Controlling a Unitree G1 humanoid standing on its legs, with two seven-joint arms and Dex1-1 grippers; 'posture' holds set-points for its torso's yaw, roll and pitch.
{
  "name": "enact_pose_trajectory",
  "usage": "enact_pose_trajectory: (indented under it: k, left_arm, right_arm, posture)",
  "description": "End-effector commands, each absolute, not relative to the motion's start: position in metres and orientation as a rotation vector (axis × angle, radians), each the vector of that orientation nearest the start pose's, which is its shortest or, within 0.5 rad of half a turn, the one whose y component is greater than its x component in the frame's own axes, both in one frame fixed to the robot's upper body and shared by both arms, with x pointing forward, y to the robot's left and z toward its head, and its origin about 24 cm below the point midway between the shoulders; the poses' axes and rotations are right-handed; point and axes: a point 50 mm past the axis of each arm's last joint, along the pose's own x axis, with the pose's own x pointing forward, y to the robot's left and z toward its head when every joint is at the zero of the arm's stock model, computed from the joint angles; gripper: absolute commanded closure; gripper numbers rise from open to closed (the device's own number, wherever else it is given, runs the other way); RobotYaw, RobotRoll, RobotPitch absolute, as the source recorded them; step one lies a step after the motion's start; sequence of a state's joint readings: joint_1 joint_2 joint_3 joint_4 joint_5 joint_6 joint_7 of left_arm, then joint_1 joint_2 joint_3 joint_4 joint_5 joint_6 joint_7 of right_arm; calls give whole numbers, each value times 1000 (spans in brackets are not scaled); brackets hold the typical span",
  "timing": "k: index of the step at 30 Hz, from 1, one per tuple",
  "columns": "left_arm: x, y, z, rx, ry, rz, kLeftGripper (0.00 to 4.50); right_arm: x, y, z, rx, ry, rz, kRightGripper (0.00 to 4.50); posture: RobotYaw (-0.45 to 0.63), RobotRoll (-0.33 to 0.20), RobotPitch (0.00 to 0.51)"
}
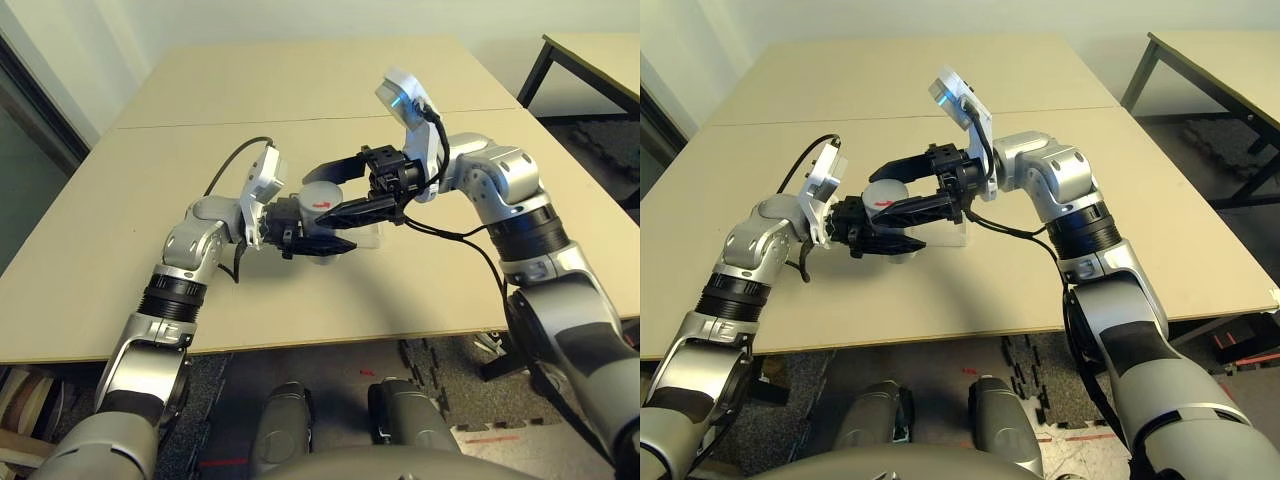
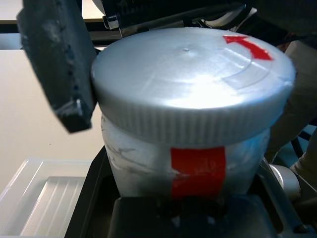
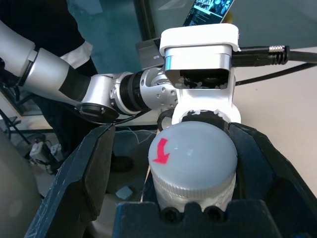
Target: Pour the medicine from the bottle into the box.
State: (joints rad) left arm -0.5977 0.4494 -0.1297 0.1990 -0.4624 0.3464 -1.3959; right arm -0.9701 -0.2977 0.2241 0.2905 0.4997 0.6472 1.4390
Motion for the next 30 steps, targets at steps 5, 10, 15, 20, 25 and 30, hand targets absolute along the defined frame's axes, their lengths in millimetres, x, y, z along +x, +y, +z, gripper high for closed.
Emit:
enact_pose_trajectory:
  k: [5, 10, 15, 20, 25, 30]
  left_arm:
    - [301, 139, 154, 34, 15, -1529, 1892]
    - [299, 138, 154, 32, 12, -1532, 1892]
    - [297, 137, 155, 31, 9, -1540, 1892]
    - [296, 138, 155, 33, 17, -1545, 1892]
    - [295, 138, 154, 36, 20, -1545, 1892]
    - [295, 142, 152, 42, 29, -1539, 1892]
  right_arm:
    - [320, -48, 205, -28, 128, 1853, 0]
    - [325, -46, 204, -27, 117, 1829, 0]
    - [331, -44, 204, -17, 103, 1796, 0]
    - [335, -43, 208, 21, 88, 1783, 0]
    - [338, -44, 211, 41, 78, 1771, 0]
    - [341, -56, 216, 66, 67, 1752, 0]
  posture:
    - [-22, 0, 27]
    - [-19, 0, 27]
    - [-14, 0, 27]
    - [-13, 0, 27]
    - [-11, 0, 24]
    - [-16, 0, 21]
